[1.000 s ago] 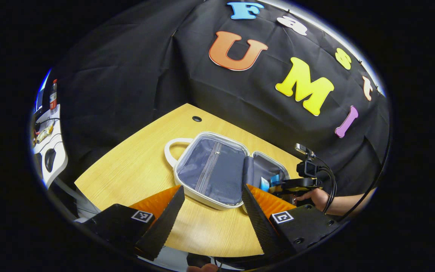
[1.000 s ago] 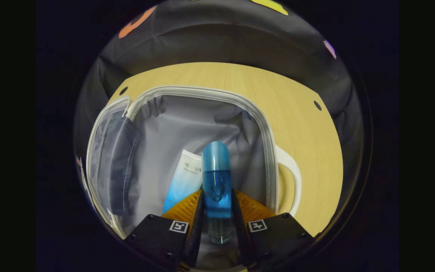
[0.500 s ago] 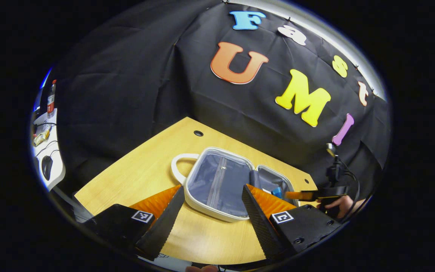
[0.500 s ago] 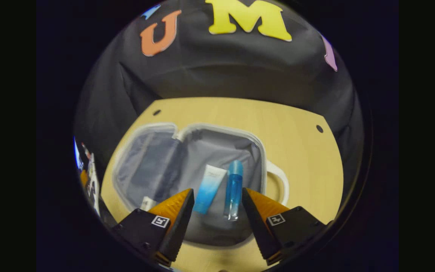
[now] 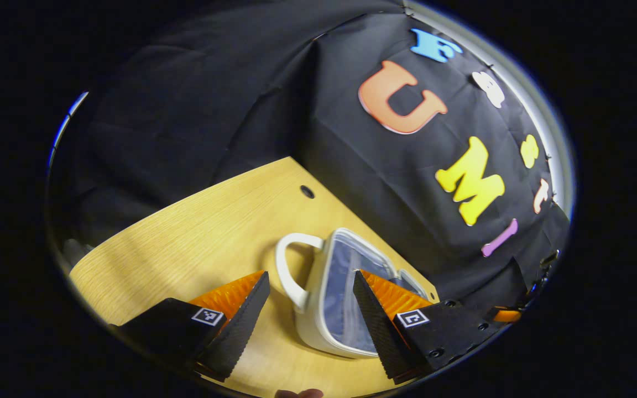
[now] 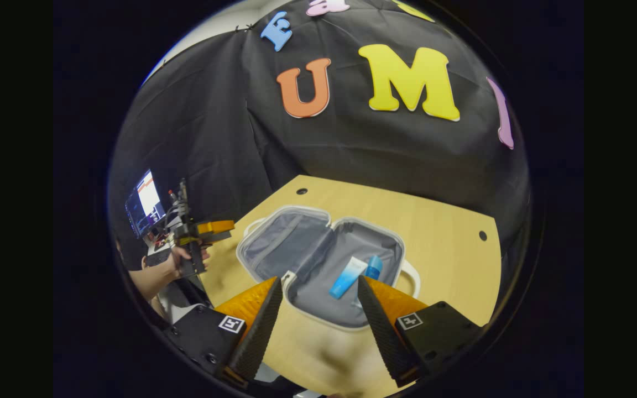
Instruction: First open the suitcase, pack the skin care products into it, and then close the suitcase.
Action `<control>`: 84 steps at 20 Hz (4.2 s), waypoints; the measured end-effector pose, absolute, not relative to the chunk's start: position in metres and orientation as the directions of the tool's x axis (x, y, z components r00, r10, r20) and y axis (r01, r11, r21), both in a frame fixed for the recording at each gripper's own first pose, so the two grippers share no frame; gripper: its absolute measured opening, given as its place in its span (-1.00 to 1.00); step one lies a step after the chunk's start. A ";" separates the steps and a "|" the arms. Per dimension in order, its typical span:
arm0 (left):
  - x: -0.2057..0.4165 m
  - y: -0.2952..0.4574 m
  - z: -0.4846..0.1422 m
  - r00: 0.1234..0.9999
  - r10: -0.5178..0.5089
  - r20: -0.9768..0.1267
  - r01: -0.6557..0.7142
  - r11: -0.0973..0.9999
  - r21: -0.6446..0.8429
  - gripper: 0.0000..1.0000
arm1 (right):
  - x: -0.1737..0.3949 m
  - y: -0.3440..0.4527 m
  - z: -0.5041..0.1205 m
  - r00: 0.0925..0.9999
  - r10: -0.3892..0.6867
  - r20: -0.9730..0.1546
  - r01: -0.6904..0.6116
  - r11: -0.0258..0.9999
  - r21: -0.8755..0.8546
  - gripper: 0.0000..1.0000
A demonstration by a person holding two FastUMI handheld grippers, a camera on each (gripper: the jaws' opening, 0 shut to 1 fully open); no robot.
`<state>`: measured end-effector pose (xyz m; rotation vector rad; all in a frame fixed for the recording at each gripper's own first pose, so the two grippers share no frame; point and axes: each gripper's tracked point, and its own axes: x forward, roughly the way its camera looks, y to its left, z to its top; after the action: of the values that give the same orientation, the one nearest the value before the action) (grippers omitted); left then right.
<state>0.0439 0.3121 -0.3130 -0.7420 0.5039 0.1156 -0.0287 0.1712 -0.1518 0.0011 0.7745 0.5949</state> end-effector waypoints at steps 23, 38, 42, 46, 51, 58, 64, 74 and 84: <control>0.123 0.275 -0.209 0.884 -0.053 -0.465 -0.231 0.815 -0.531 -0.79 | -0.015 0.043 -0.099 0.785 0.336 -0.521 -0.227 0.938 0.262 0.63; 0.116 -0.097 -0.116 0.923 -0.170 -0.344 0.145 0.985 -0.098 -0.79 | -0.043 -0.070 -0.051 0.912 0.198 -0.358 -0.206 0.978 0.017 0.63; 0.106 -0.164 -0.196 0.868 -0.254 -0.426 0.255 0.965 -0.055 -0.80 | -0.053 -0.128 -0.057 0.920 0.097 -0.381 -0.112 0.994 -0.017 0.63; 0.105 -0.197 -0.256 0.811 -0.269 -0.519 0.285 0.957 -0.050 -0.80 | -0.067 -0.176 -0.067 0.909 0.015 -0.416 -0.038 0.998 -0.046 0.63; 0.107 -0.205 -0.291 0.779 -0.248 -0.576 0.282 0.959 -0.032 -0.79 | -0.067 -0.198 -0.083 0.890 -0.008 -0.456 -0.009 0.999 -0.034 0.63; 0.107 -0.213 -0.315 0.757 -0.208 -0.619 0.255 0.967 -0.013 -0.79 | -0.062 -0.194 -0.089 0.881 0.037 -0.471 -0.050 0.999 -0.014 0.63; 0.105 -0.221 -0.319 0.727 -0.210 -0.654 0.196 0.976 -0.096 -0.41 | -0.052 -0.183 -0.095 0.881 0.067 -0.468 -0.078 0.997 -0.005 0.63; 0.109 -0.166 -0.142 0.920 -0.122 -0.372 0.148 0.988 0.040 0.97 | 0.009 -0.116 -0.047 0.940 0.123 -0.317 -0.131 0.991 -0.004 0.63; 0.091 -0.096 0.028 0.998 -0.035 -0.060 0.036 0.999 0.023 0.95 | 0.053 -0.040 0.066 0.999 0.054 -0.011 -0.053 0.997 0.057 0.63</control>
<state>0.0913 -0.0958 0.0279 0.0245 0.0595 -0.0355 0.0528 -0.0400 0.0663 0.0565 0.0126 0.0533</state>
